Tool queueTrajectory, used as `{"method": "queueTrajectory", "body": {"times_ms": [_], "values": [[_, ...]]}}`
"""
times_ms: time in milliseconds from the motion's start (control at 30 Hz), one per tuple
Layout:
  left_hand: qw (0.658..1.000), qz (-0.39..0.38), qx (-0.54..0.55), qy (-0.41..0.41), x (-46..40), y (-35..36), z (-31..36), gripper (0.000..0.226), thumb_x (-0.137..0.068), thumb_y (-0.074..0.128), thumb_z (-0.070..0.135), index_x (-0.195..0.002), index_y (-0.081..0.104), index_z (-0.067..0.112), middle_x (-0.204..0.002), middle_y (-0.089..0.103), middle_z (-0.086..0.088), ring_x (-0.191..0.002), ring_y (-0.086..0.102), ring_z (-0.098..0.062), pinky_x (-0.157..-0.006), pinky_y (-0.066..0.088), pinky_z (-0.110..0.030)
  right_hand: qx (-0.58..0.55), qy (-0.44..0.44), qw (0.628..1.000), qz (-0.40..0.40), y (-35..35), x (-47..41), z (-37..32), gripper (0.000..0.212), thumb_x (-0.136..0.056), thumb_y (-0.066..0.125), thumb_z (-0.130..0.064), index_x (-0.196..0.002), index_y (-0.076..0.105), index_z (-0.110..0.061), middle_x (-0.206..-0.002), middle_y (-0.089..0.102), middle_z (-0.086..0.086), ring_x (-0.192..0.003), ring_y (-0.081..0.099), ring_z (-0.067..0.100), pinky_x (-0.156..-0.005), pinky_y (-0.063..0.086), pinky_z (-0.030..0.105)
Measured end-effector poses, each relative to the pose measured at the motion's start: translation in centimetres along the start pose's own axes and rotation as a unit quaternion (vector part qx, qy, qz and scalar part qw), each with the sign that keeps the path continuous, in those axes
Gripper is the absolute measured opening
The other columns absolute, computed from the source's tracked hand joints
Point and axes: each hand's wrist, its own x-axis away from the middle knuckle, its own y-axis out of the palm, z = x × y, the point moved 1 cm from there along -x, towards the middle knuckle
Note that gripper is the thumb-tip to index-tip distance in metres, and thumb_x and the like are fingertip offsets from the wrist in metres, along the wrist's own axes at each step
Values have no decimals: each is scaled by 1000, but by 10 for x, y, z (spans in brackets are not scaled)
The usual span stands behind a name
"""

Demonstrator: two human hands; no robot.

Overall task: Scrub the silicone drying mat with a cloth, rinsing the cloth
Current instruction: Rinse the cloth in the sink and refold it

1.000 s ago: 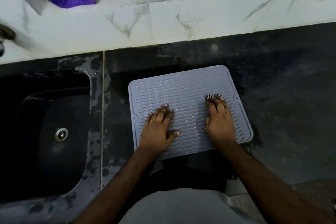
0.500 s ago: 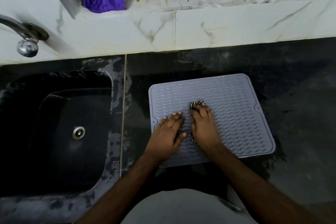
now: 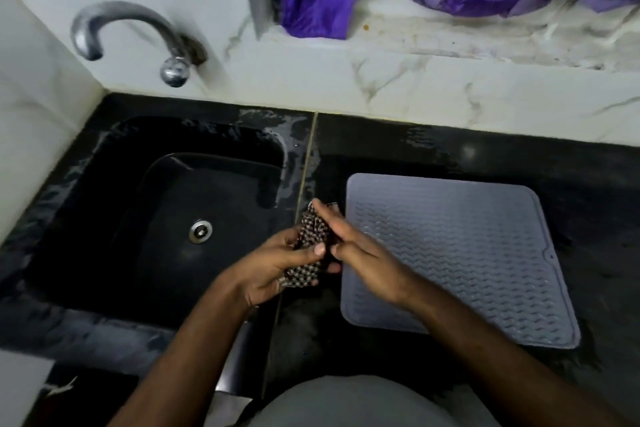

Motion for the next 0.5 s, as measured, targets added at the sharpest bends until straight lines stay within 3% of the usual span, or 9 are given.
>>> {"method": "queueTrajectory", "body": {"times_ms": [33,100,133,233,333,400,500], "values": [[1000,13,-15,8,10,-14,3,49,-81,83,19,-125,66,7,-118,70,-19,-105,68,-31,-85,55,-37,128,-59,990,-9,1,-7,-2,75,-89,48,-19,-156,19,-34,-167,8,-8,-154,-5,14,-123,17,27],[999,19,-40,28,30,-38,8,48,-84,80,8,-129,64,4,-130,65,-23,-119,62,-37,-100,50,-42,370,-180,911,-33,13,-29,-6,88,-86,56,-20,-159,10,-32,-168,-4,-3,-153,-12,29,-124,7,46],[998,16,-53,36,36,-45,9,50,-83,81,6,-130,64,7,-132,65,-22,-124,61,-36,-104,50,-43,433,-214,874,-53,23,-40,-8,89,-87,59,-23,-159,7,-32,-168,-7,-2,-153,-11,32,-122,9,51],[992,52,-103,49,57,-65,16,46,-73,83,5,-117,73,19,-118,73,-14,-118,67,-27,-92,56,-34,480,-260,832,-99,64,-78,-11,80,-93,58,-31,-159,14,-31,-167,5,6,-149,18,33,-115,33,51],[986,96,-132,38,70,-92,19,29,-72,74,-2,-94,78,17,-98,77,-12,-96,75,-23,-72,58,-25,531,-260,800,-106,96,-111,-13,86,-88,67,-25,-157,14,-28,-148,33,11,-120,49,28,-90,53,42],[981,124,-148,24,74,-112,17,26,-70,70,-5,-82,76,17,-84,74,-10,-80,72,-18,-60,53,-25,556,-233,790,-108,114,-129,-12,80,-88,66,-21,-153,20,-19,-131,41,11,-105,57,27,-72,57,42],[955,189,-227,-28,68,-141,9,14,-66,70,0,-74,70,12,-70,67,-9,-66,64,-19,-58,50,-31,613,-188,758,-117,138,-151,-3,43,-93,57,-14,-133,41,-10,-116,47,9,-93,63,26,-55,50,39]]}}
